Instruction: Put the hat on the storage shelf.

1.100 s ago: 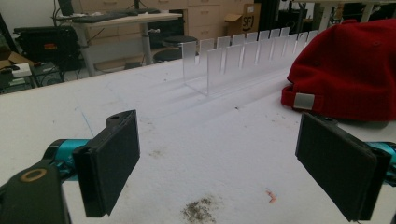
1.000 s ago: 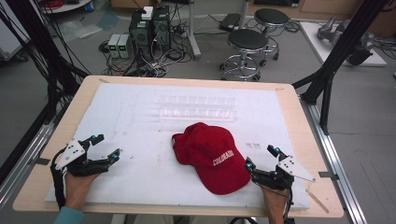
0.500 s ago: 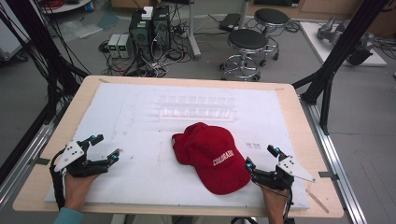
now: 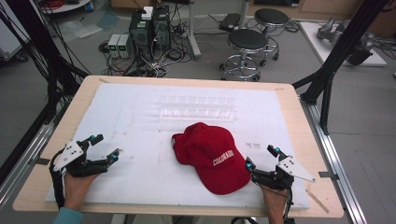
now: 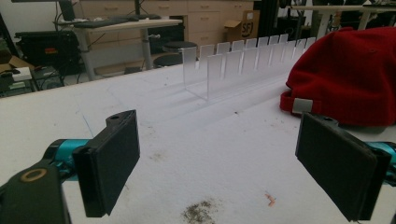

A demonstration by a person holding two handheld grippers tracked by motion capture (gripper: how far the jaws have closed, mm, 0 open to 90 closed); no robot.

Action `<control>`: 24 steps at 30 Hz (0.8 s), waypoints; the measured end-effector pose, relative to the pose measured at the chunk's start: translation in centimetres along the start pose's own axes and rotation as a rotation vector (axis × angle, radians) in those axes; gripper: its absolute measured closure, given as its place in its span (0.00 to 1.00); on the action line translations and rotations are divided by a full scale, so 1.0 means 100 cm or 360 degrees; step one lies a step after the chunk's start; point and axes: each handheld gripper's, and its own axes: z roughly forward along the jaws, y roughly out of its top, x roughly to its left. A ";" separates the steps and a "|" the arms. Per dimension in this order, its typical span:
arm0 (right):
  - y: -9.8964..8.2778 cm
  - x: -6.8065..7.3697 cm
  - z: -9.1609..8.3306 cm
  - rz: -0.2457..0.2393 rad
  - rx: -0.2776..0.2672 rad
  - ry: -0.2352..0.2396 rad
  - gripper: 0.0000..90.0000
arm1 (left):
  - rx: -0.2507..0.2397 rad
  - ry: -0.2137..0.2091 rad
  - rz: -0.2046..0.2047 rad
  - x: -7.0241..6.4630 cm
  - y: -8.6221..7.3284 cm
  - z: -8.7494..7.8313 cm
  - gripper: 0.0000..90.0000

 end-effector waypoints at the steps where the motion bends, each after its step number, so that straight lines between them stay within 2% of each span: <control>1: 0.000 0.000 0.000 -0.0006 -0.0004 0.0001 0.04 | 0.0000 0.0000 0.0000 0.000 0.000 0.000 0.16; 11: 0.000 0.000 0.000 0.0000 0.0006 0.0006 0.04 | 0.0004 -0.0003 -0.0016 0.002 0.000 0.000 0.16; 17: 0.002 0.001 0.004 -0.0020 0.0057 0.0011 0.04 | 0.0001 0.0002 -0.0036 0.002 0.000 0.000 0.16; 18: 0.003 0.001 0.006 -0.0039 0.0108 0.0026 0.04 | 0.0004 0.0004 -0.0035 0.002 0.000 0.000 0.16; 20: 0.004 0.002 0.007 -0.0054 0.0114 0.0027 0.04 | 0.0008 0.0006 -0.0036 0.003 0.000 0.000 0.16; 21: 0.005 0.005 0.009 -0.0086 0.0123 0.0037 0.04 | 0.0009 0.0005 -0.0039 0.003 0.000 0.000 0.16; 23: 0.007 0.006 0.010 -0.0088 0.0131 0.0044 0.04 | 0.0009 0.0006 -0.0047 0.003 0.000 0.000 0.16; 24: 0.012 0.008 0.013 -0.0106 0.0145 0.0076 0.04 | 0.0008 0.0009 -0.0052 0.003 0.000 0.000 0.16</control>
